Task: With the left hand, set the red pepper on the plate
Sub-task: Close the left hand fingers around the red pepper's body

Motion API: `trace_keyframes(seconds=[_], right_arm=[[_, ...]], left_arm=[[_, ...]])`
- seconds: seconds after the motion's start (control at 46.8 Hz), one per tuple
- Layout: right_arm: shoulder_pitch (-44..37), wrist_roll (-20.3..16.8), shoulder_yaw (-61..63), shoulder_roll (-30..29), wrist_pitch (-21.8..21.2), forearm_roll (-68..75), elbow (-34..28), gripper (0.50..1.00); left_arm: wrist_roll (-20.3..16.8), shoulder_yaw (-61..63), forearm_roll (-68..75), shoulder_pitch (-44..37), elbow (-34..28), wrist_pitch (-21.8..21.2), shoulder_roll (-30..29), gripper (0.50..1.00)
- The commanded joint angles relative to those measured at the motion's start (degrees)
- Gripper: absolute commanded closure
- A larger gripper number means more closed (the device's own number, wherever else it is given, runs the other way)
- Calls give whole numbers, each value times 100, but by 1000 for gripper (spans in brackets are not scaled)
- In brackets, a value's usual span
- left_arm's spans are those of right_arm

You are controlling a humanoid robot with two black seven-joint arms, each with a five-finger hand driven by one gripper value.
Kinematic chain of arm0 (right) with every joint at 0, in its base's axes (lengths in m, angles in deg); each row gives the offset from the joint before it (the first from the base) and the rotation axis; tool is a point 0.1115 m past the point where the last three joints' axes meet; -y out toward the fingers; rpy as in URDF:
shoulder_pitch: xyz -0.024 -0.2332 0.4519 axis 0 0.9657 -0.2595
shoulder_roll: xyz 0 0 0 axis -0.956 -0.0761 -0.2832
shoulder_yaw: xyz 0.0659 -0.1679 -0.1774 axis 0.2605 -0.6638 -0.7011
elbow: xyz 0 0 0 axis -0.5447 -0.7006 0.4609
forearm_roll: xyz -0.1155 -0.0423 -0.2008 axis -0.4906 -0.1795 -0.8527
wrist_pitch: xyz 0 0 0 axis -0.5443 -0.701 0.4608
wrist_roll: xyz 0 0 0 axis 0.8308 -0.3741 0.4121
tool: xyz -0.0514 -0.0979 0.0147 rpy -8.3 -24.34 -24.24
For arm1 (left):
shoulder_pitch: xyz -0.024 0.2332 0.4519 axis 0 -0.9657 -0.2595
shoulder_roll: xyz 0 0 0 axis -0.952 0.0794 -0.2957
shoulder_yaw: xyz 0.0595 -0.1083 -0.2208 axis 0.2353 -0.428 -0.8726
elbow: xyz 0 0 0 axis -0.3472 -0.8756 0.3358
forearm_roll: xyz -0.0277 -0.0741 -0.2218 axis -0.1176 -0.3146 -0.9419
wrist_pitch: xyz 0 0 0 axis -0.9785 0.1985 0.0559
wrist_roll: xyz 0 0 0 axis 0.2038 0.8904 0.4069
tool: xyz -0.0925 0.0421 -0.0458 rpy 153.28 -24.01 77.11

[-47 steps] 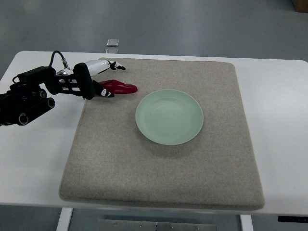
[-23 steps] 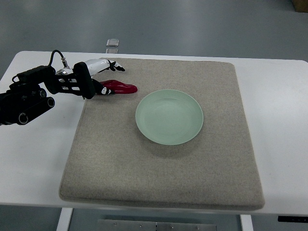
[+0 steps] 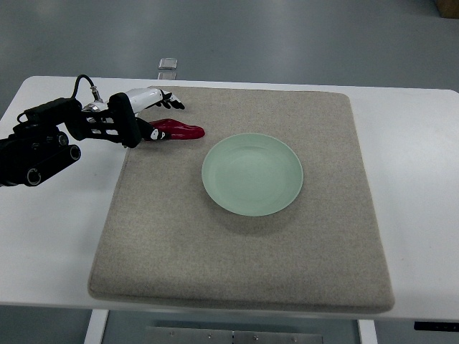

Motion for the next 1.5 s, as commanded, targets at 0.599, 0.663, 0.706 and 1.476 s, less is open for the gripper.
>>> trace_keyframes(seconds=[0.599,0.663,0.706,1.476], right_arm=[[0,8,0,0,0,0,-1,572],[0,-1,0,0,0,0,-1,572],[0,-1,0,0,0,0,-1,572],[0,-1,0,0,0,0,-1,572]], left_arm=[[-52,0,27,-10,0,3,-23,791],[-52,0,28,-10,9,3,-14,789],[-61,0,36,-10,9,12,-23,789],[-166,27,45,-28,0,38,-41,819]])
